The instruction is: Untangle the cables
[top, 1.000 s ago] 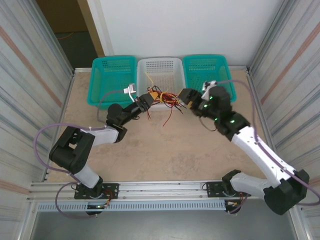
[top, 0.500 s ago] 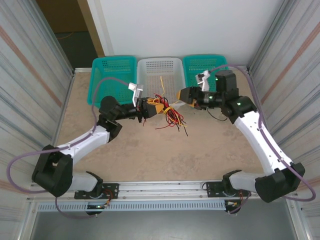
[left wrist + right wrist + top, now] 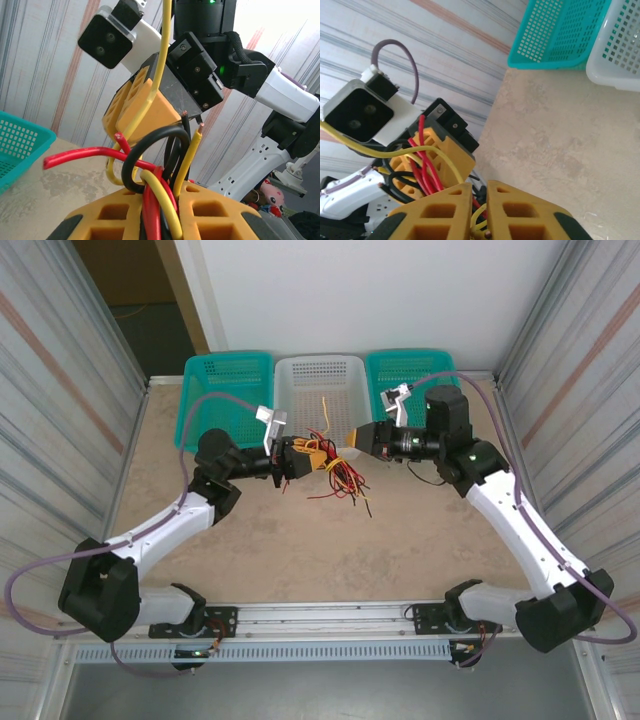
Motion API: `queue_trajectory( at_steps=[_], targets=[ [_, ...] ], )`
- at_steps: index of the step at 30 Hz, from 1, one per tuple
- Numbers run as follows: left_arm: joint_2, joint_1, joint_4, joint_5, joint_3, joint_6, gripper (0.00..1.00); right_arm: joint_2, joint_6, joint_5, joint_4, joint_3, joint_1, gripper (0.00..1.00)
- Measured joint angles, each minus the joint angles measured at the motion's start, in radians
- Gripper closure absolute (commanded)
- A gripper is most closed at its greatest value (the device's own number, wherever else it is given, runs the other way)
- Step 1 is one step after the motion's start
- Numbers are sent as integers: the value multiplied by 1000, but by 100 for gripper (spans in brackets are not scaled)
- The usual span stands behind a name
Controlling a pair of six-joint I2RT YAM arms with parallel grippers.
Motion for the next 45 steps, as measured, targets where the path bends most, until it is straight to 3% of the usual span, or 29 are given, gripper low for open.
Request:
queue_trajectory(
  at_steps=[2, 13, 19, 22, 27, 35, 41, 45],
  targets=[
    [0, 0, -1, -4, 0, -3, 100, -10, 5, -1, 5, 0, -4, 100],
    [32, -30, 28, -11, 35, -137, 100, 5, 90, -17, 107, -31, -39, 100],
    [68, -60, 133, -48, 90, -273, 100, 98, 185, -86, 283, -60, -64, 100],
    [56, -56, 127, -148, 91, -278, 100, 129, 254, -101, 398, -111, -64, 100],
    [-2, -84, -31, -392, 101, -143, 100, 142, 399, -77, 624, -241, -60, 100],
    [16, -112, -35, -695, 97, -105, 100, 150, 621, 76, 941, -434, 33, 100],
    [45, -87, 45, -859, 68, -118, 100, 128, 702, 225, 1078, -514, 134, 100],
    [45, -87, 61, -945, 31, -108, 100, 44, 706, 306, 1049, -549, 175, 100]
  ],
)
